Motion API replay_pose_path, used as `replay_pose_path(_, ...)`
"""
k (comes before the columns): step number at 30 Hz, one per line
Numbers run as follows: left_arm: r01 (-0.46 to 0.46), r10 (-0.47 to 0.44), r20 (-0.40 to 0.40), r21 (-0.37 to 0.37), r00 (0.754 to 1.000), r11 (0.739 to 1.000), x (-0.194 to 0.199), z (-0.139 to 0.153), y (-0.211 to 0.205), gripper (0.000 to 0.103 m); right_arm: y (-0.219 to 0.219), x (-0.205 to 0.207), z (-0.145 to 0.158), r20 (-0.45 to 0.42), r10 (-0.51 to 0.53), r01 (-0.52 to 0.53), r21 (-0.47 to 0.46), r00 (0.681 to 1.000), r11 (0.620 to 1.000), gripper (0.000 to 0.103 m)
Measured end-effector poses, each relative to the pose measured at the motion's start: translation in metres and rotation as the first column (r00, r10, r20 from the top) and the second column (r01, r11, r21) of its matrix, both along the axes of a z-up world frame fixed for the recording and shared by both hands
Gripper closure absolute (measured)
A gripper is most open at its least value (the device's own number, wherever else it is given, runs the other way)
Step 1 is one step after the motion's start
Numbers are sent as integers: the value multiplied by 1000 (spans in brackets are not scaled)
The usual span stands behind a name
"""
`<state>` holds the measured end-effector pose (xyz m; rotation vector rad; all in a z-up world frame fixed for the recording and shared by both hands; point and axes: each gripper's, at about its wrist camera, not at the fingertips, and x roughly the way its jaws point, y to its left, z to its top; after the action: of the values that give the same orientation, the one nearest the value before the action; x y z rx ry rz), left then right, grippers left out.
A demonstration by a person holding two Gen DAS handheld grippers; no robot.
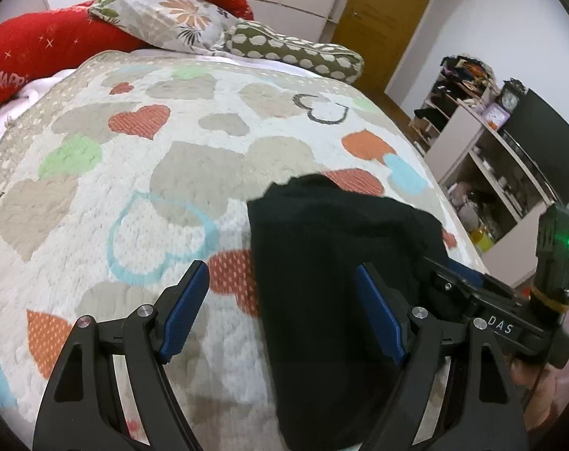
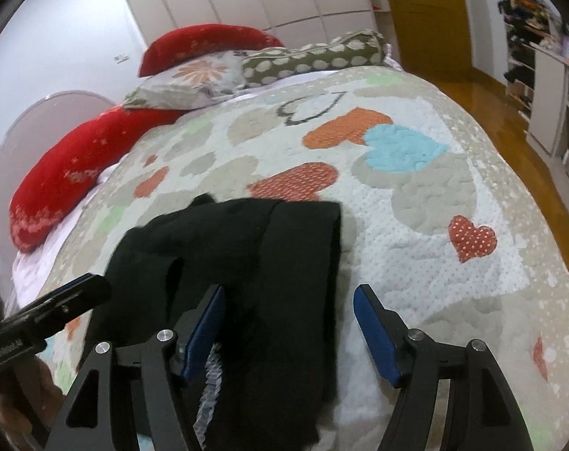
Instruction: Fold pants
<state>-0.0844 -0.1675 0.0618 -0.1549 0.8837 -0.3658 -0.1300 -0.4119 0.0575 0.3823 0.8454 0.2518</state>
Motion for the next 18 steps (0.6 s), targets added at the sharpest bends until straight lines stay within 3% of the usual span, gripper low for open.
replay_pose_path(5,-41,42,-58,17,997,999,27,-15,-3,23,-3,15,-6,14,-35,35,1,999,999,24)
replay_pose_path(10,-35,36,-64,25,997,999,28,-23,-11,23,-4,15,-10,6,-31,31,15,1000,999,23)
replay_pose_path(18,-27,29,-39,46,999,999,8,-13,-13,23,-8,-21,14,52,2,-1,-9,999,1000,23)
